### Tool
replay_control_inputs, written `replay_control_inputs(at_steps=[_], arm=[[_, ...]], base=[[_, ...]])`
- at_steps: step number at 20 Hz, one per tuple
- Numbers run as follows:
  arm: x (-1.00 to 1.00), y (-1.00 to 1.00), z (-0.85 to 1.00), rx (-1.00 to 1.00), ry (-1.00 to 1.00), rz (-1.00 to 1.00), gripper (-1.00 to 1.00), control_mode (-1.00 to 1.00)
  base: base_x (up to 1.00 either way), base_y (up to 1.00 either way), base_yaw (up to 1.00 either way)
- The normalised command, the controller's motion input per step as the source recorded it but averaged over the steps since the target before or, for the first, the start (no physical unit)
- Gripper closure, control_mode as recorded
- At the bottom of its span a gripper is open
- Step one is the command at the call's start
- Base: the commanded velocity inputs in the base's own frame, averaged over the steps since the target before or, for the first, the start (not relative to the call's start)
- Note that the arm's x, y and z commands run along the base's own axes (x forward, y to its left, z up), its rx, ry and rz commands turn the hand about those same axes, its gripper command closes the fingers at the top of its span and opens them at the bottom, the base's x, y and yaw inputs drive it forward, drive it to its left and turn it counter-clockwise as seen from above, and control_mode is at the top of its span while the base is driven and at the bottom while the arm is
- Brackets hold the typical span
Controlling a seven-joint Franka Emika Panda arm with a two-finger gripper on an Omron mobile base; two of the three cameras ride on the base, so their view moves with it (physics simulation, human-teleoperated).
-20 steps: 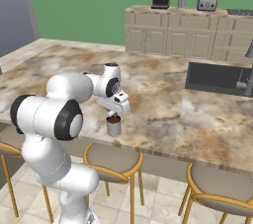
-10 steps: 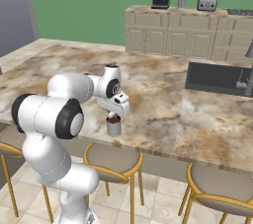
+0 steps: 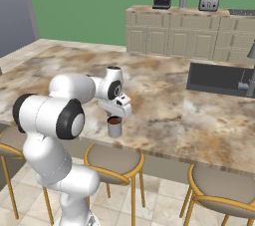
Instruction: Pick up the marshmallow and place it in the cup of hot chocolate on the dining counter.
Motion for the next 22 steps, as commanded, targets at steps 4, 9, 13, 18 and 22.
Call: replay_control_inputs(at_steps=[4,9,13,18,22], arm=[[-0.08,-0.09,0.00,0.00,0.00,-0.03,-1.00,-1.00],[-0.06,-0.05,0.27,0.00,-0.02,-0.03,-1.00,-1.00],[-0.23,0.00,0.91,0.00,-0.12,-0.05,-1.00,-1.00],[-0.21,0.03,0.99,0.00,-0.18,-0.01,-1.00,-1.00],[-0.38,0.33,0.72,0.00,-0.22,0.00,-1.00,-1.00]], base=[[0.00,0.00,0.00],[0.00,0.00,0.00],[0.00,0.00,0.00],[0.00,0.00,0.00],[0.00,0.00,0.00]])
